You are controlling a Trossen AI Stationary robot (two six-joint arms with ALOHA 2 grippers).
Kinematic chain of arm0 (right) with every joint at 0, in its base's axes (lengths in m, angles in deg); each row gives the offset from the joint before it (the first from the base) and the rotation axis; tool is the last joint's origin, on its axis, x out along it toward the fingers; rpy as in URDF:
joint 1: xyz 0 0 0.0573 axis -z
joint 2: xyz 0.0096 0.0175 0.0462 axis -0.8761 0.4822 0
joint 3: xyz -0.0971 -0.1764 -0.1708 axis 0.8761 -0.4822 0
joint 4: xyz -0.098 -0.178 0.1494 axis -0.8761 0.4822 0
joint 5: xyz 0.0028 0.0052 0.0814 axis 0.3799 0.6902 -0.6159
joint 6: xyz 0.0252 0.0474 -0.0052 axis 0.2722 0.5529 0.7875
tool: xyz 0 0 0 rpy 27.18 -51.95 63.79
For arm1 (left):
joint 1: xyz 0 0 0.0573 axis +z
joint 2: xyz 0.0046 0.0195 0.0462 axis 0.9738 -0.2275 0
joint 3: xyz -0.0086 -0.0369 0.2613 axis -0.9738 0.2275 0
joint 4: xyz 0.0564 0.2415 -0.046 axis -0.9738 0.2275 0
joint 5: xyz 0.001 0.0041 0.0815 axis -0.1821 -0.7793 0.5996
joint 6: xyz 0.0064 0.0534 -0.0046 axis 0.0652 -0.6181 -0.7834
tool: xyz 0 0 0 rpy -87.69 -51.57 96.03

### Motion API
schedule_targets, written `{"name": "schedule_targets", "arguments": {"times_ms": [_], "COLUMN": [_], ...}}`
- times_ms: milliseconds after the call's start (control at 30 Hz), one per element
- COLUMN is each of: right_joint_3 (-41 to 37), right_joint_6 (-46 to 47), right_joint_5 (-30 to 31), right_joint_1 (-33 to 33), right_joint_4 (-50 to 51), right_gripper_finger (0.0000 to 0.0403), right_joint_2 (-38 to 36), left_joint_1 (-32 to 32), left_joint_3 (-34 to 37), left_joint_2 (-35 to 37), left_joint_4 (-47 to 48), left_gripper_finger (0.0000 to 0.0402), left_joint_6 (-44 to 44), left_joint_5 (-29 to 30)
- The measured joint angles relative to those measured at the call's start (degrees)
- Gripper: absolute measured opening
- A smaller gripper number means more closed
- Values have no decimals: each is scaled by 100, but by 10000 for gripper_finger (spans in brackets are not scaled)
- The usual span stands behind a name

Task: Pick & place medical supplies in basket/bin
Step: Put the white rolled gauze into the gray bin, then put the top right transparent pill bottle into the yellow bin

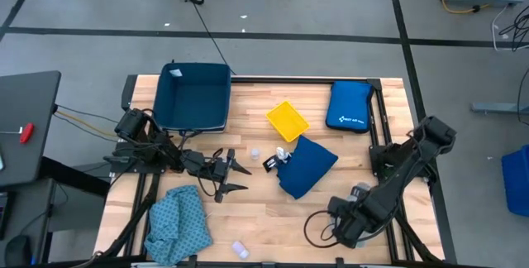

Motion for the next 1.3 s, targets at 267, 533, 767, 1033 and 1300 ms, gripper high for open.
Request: {"name": "schedule_targets", "arguments": {"times_ms": [267, 533, 767, 1033, 1300], "right_joint_3": [0, -2, -2, -2, -2], "right_joint_6": [29, 75, 258, 369, 724], "right_joint_5": [-283, -383, -327, -416, -643], "right_joint_1": [-6, -2, -2, 1, 3], "right_joint_4": [-314, -396, -437, -413, 161], "right_gripper_finger": [40, 68, 134, 183, 184], "right_joint_2": [343, 609, 600, 600, 591], "left_joint_1": [0, 0, 0, 0, 0], "left_joint_3": [-2, -2, -2, -2, -2], "left_joint_2": [0, 0, 0, 0, 0], "left_joint_4": [-37, -37, -39, -39, -39], "left_gripper_finger": [236, 236, 236, 236, 236], "left_joint_6": [2, -4, -11, -20, -20], "left_joint_5": [7, 14, 15, 17, 17]}}
